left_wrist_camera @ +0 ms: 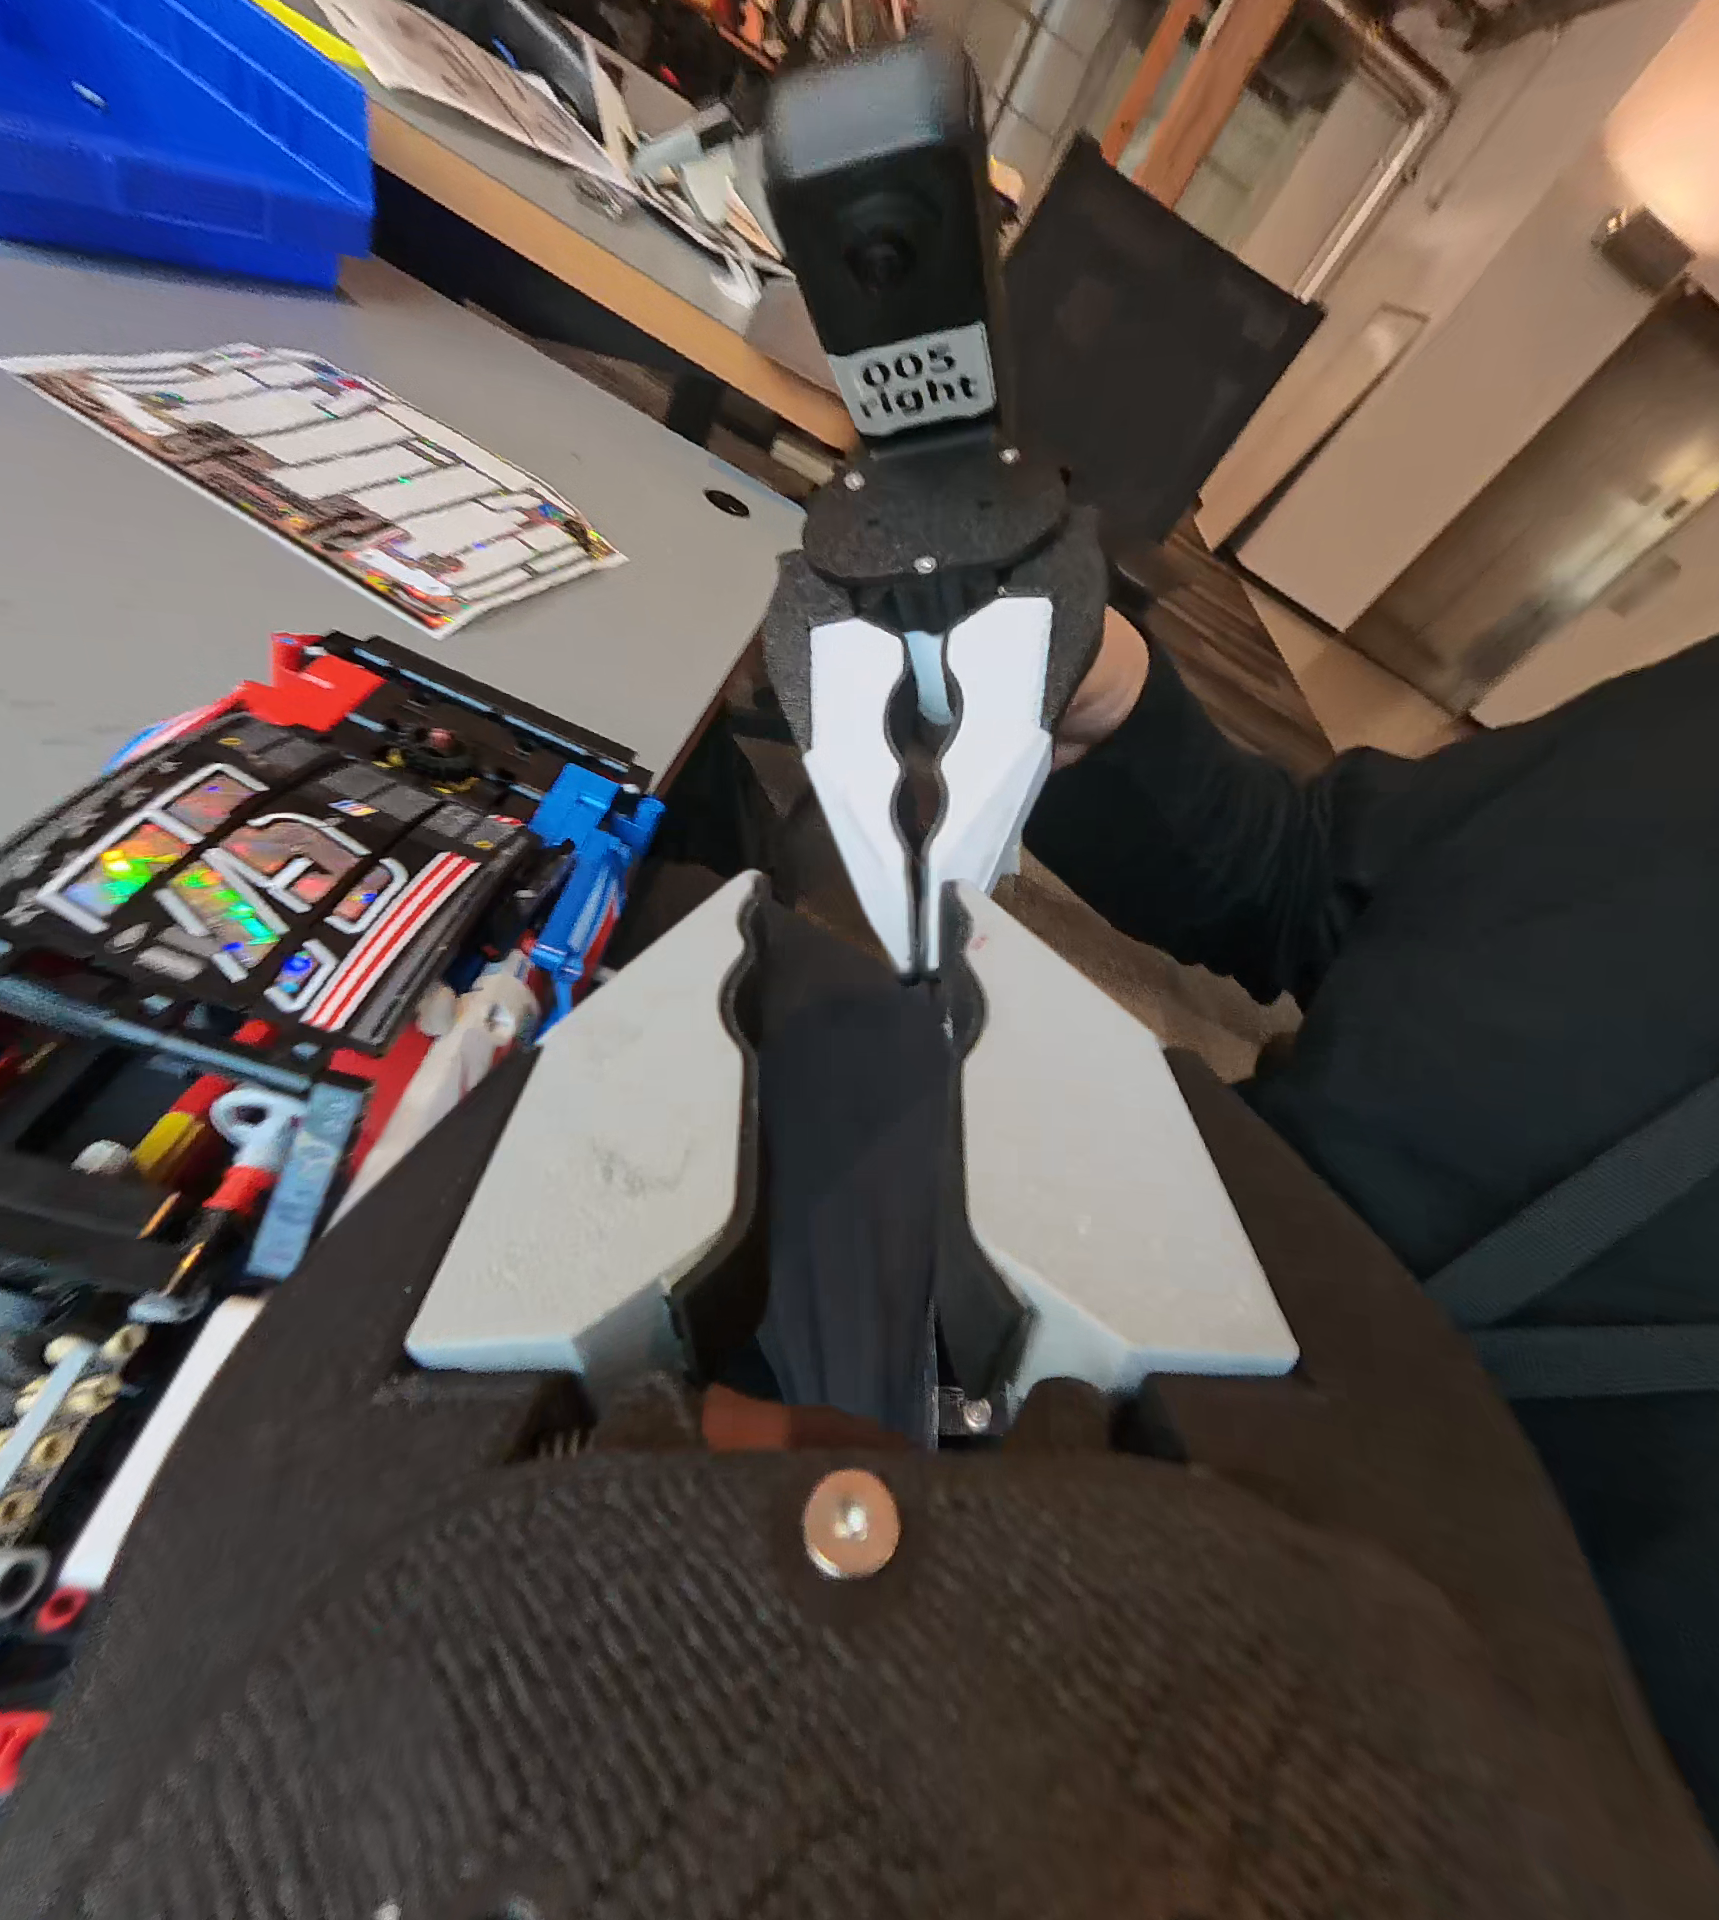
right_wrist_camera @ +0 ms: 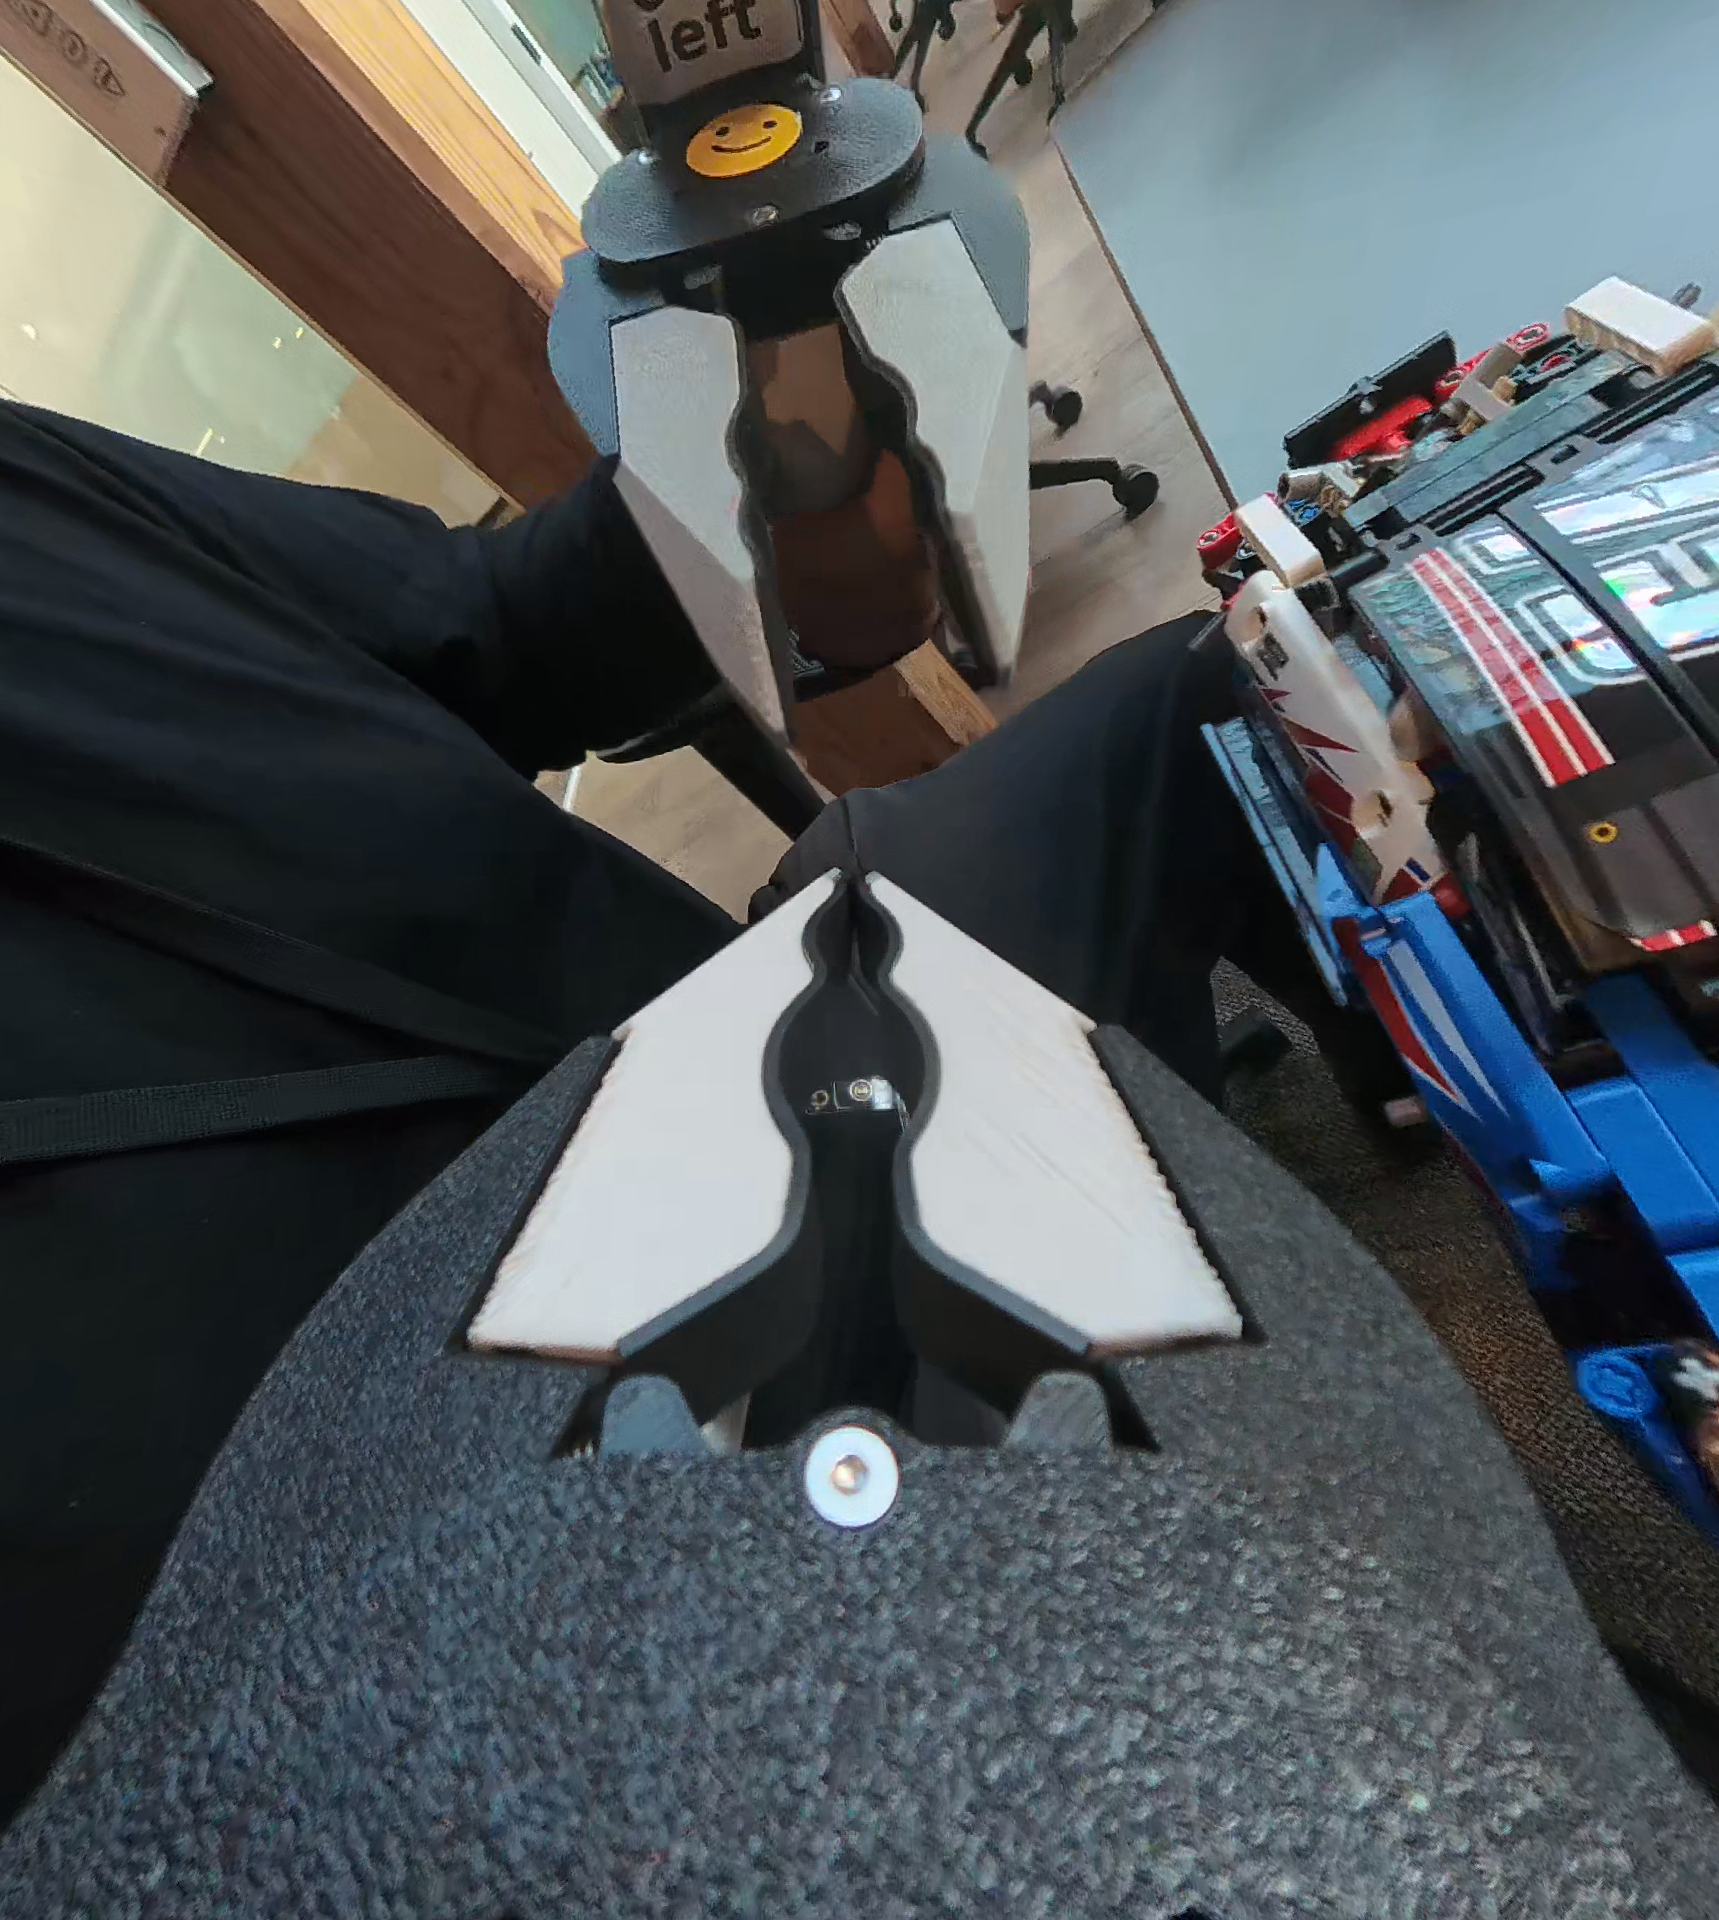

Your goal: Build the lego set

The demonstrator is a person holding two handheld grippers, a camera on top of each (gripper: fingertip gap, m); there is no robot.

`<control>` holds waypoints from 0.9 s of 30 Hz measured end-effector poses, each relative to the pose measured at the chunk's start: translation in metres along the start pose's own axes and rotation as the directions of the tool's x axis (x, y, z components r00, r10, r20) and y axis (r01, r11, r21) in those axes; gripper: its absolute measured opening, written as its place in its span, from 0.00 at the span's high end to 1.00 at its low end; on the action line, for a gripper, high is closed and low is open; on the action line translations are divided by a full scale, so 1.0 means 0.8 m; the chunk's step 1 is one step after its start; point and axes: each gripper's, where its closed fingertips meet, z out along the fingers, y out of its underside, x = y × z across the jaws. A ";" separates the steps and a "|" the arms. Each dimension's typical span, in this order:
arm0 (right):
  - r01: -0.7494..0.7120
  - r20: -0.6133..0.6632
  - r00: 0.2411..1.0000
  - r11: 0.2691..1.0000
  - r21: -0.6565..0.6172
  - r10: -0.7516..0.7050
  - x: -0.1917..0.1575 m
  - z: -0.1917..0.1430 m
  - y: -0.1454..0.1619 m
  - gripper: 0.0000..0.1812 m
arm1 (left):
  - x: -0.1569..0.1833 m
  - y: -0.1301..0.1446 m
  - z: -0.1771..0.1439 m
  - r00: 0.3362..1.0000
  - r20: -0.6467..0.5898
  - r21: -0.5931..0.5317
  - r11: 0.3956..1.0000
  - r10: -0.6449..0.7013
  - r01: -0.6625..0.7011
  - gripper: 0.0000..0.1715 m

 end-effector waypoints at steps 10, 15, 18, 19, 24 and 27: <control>-0.059 0.058 0.997 0.992 0.114 0.053 0.038 -0.032 -0.012 1.00 | -0.055 0.004 -0.005 0.989 0.096 0.035 0.993 -0.112 0.109 0.83; -0.058 0.053 0.997 0.998 -0.007 0.058 0.052 -0.033 0.004 1.00 | -0.058 0.007 0.024 0.994 0.108 -0.065 0.997 -0.028 0.035 0.91; -0.005 0.028 1.000 0.994 -0.114 0.009 0.049 -0.030 0.017 1.00 | -0.045 0.017 0.039 0.999 0.048 -0.138 0.990 -0.012 0.019 0.87; 0.006 0.024 1.000 0.990 -0.138 -0.003 0.047 -0.030 0.020 1.00 | -0.042 0.021 0.042 0.999 0.035 -0.160 0.987 0.001 0.005 0.88; 0.028 0.013 1.000 0.978 -0.205 -0.026 0.035 -0.026 0.031 1.00 | -0.018 0.028 0.050 0.998 -0.053 -0.204 0.979 -0.018 0.006 0.92; 0.036 0.007 0.999 0.971 -0.236 -0.035 0.028 -0.020 0.037 1.00 | -0.004 0.032 0.057 0.996 -0.094 -0.234 0.972 -0.011 -0.011 0.93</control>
